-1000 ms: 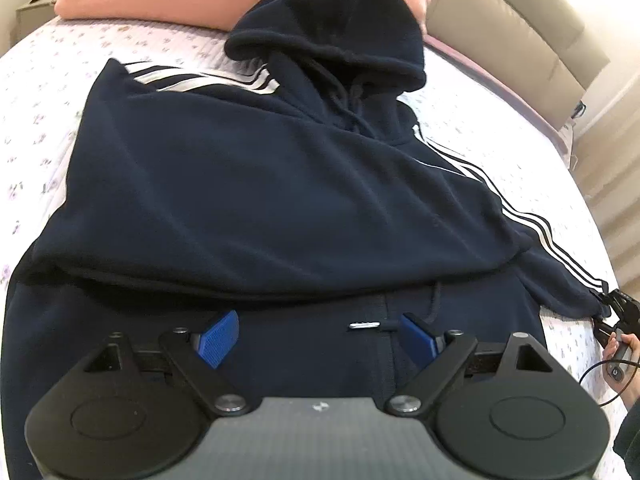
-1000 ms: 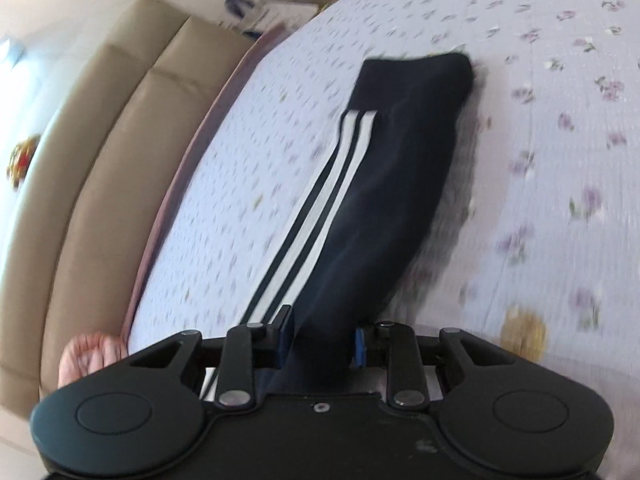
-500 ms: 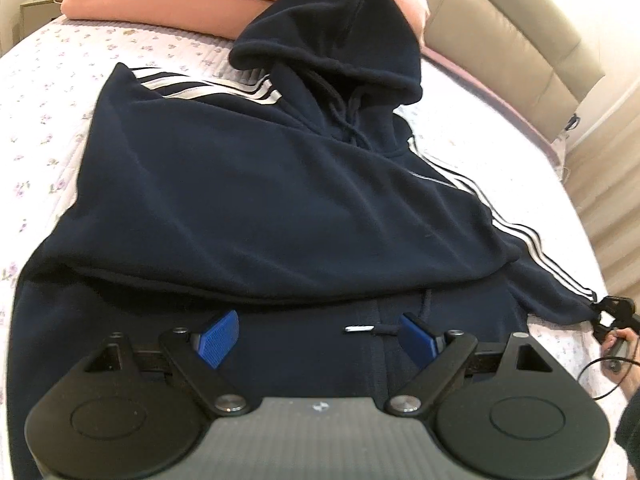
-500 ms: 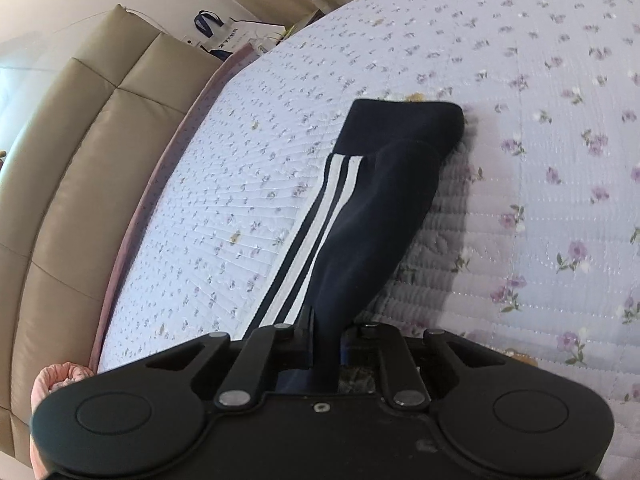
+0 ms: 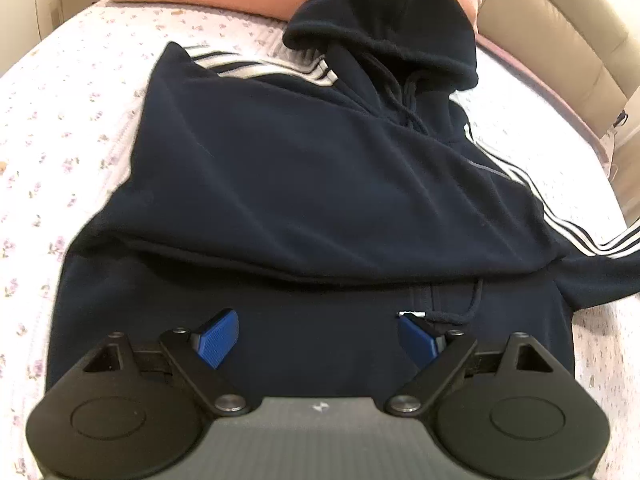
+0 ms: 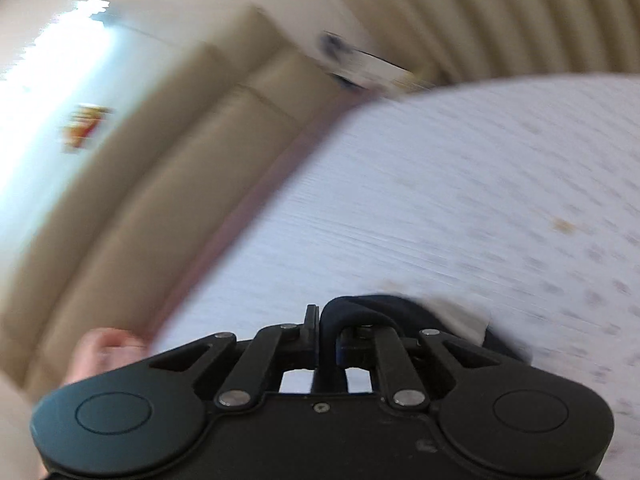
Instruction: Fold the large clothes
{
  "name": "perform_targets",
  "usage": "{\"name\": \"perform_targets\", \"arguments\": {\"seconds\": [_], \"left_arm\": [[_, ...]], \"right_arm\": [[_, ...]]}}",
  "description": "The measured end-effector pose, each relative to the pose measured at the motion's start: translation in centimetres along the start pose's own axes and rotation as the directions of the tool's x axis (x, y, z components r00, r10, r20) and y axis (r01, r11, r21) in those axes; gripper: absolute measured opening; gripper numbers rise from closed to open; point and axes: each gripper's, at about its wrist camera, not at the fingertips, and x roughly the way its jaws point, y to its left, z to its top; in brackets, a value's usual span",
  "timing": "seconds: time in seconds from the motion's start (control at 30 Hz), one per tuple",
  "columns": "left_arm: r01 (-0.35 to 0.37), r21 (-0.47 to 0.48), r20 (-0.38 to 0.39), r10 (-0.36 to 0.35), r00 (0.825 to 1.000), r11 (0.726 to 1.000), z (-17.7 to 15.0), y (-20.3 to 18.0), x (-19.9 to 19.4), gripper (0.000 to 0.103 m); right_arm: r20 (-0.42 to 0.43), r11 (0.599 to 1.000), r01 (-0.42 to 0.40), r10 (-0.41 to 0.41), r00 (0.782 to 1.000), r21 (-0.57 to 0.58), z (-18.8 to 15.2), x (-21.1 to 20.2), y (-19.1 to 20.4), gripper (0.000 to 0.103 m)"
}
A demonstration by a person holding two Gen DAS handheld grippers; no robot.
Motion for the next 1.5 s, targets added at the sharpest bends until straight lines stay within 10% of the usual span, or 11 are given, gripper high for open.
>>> {"name": "perform_targets", "arguments": {"seconds": [0.13, 0.3, 0.5, 0.77, 1.03, 1.2, 1.33, 1.43, 1.5], "left_arm": [[0.034, -0.03, 0.042, -0.033, 0.999, 0.999, 0.4, 0.8, -1.6, 0.089], [0.039, -0.04, 0.11, -0.034, 0.993, 0.998, 1.0, 2.1, -4.0, 0.089], [0.029, -0.061, 0.166, -0.018, 0.986, 0.998, 0.6, 4.8, -6.0, 0.089], [0.006, -0.144, 0.133, 0.013, 0.991, 0.99, -0.6, 8.8, -6.5, 0.089], [0.01, -0.152, 0.132, 0.01, 0.991, 0.988, -1.6, 10.8, -7.3, 0.089], [0.015, -0.143, 0.156, 0.008, 0.988, 0.99, -1.6, 11.2, -8.2, 0.089], [0.001, -0.165, 0.14, 0.022, 0.99, 0.986, -1.9, 11.9, -7.9, 0.089], [-0.002, -0.19, 0.112, 0.024, 0.993, 0.982, -2.9, 12.8, -7.7, 0.089], [-0.014, -0.195, 0.101, 0.034, 0.994, 0.981, -3.5, 13.2, -7.5, 0.089]], "right_arm": [[0.066, 0.961, -0.255, 0.263, 0.962, -0.11, -1.4, -3.8, 9.1, 0.01], [-0.011, 0.782, -0.438, 0.484, 0.875, -0.444, -9.1, -7.9, 20.4, 0.01], [-0.308, 0.548, -0.563, 0.491, 0.815, -0.619, -24.2, -8.1, 26.1, 0.01], [-0.611, 0.628, -0.593, 0.226, 0.759, -0.504, -41.1, -2.4, 21.3, 0.009], [-0.555, 0.688, -0.606, 0.344, 0.757, -0.4, -38.6, -2.4, 22.5, 0.009], [-0.337, 0.523, -0.614, 0.532, 0.777, -0.591, -35.8, -7.7, 27.8, 0.009], [-0.545, 0.4, -0.654, 0.361, 0.757, -0.642, -40.5, -6.6, 29.1, 0.016], [-0.745, 0.464, -0.685, 0.075, 0.663, -0.562, -45.9, -2.5, 26.6, 0.04], [-0.775, 0.533, -0.682, 0.076, 0.628, -0.5, -46.9, -1.6, 24.8, 0.046]]}}
